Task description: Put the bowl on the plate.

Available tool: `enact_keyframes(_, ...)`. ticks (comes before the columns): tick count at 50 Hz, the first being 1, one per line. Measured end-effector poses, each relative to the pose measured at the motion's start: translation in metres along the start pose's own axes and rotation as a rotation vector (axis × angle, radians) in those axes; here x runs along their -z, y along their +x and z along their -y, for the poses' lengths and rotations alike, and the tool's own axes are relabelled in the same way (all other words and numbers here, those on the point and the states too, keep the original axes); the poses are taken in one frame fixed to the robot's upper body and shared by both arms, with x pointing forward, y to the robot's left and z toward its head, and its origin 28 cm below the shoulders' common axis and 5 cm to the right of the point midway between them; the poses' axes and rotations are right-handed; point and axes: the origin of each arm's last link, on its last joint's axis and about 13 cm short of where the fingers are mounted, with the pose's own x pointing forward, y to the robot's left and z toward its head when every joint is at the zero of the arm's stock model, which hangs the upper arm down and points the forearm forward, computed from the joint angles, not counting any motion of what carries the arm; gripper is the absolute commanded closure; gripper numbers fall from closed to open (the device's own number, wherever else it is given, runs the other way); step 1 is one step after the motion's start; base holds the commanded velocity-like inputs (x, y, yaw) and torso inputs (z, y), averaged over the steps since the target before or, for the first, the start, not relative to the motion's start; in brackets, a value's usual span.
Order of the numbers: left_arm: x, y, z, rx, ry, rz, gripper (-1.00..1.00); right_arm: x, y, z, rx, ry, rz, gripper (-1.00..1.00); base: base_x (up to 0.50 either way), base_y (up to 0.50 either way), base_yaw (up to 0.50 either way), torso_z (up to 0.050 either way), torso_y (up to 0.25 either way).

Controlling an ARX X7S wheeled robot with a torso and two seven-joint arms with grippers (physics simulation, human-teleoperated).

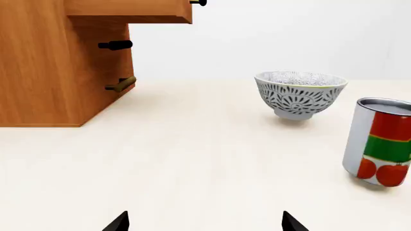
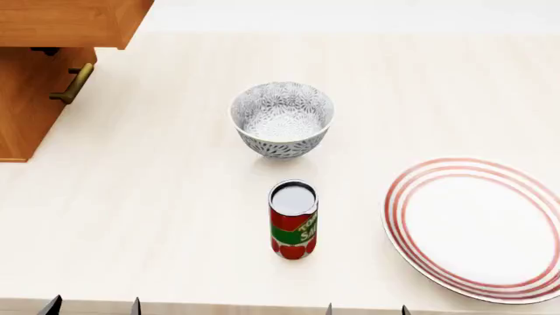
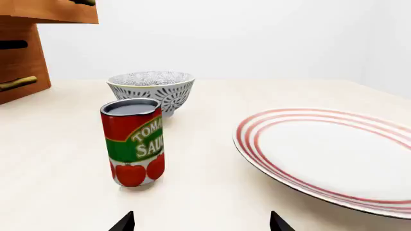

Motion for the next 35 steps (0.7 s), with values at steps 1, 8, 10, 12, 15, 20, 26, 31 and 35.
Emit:
enact_keyframes(1, 0.000, 0.000, 0.000, 0.000, 0.000, 0.000, -1.00, 0.000, 0.000, 0.000, 0.000, 0.000, 0.000, -1.00, 0.00, 0.00, 0.00, 0.000, 0.000)
enact_keyframes(8, 0.000, 0.000, 0.000, -0.001, -0.002, 0.002, -1.00, 0.001, -0.001, 0.001, 0.003, -0.008, -0.005, -1.00, 0.00, 0.00, 0.00, 0.000, 0.000)
enact_keyframes(10, 0.000, 0.000, 0.000, -0.002, -0.003, 0.003, -1.00, 0.001, -0.001, 0.001, 0.003, -0.011, -0.005, -1.00, 0.00, 0.00, 0.00, 0.000, 0.000)
enact_keyframes(12, 0.000, -0.001, -0.001, -0.002, -0.003, 0.003, -1.00, 0.001, -0.002, 0.001, 0.004, -0.012, -0.005, -1.00, 0.00, 0.00, 0.00, 0.000, 0.000)
enact_keyframes(15, 0.000, -0.001, -0.001, -0.002, -0.004, 0.004, -1.00, 0.000, -0.003, 0.001, 0.004, -0.014, -0.004, -1.00, 0.00, 0.00, 0.00, 0.000, 0.000)
enact_keyframes(20, 0.000, -0.001, -0.001, -0.003, -0.004, 0.006, -1.00, -0.001, -0.004, 0.002, 0.007, -0.019, -0.003, -1.00, 0.00, 0.00, 0.00, 0.000, 0.000)
enact_keyframes(26, -0.002, 0.000, -0.002, -0.008, -0.003, 0.010, -1.00, -0.006, -0.003, 0.004, 0.016, -0.029, -0.002, -1.00, 0.00, 0.00, 0.00, 0.000, 0.000)
enact_keyframes(31, -0.004, 0.003, -0.004, -0.012, -0.004, 0.015, -1.00, -0.013, 0.000, 0.006, 0.021, -0.031, 0.003, -1.00, 0.00, 0.00, 0.00, 0.000, 0.000)
enact_keyframes(35, -0.005, 0.007, -0.005, -0.013, -0.007, 0.017, -1.00, -0.019, 0.003, 0.008, 0.022, -0.035, 0.004, -1.00, 0.00, 0.00, 0.00, 0.000, 0.000)
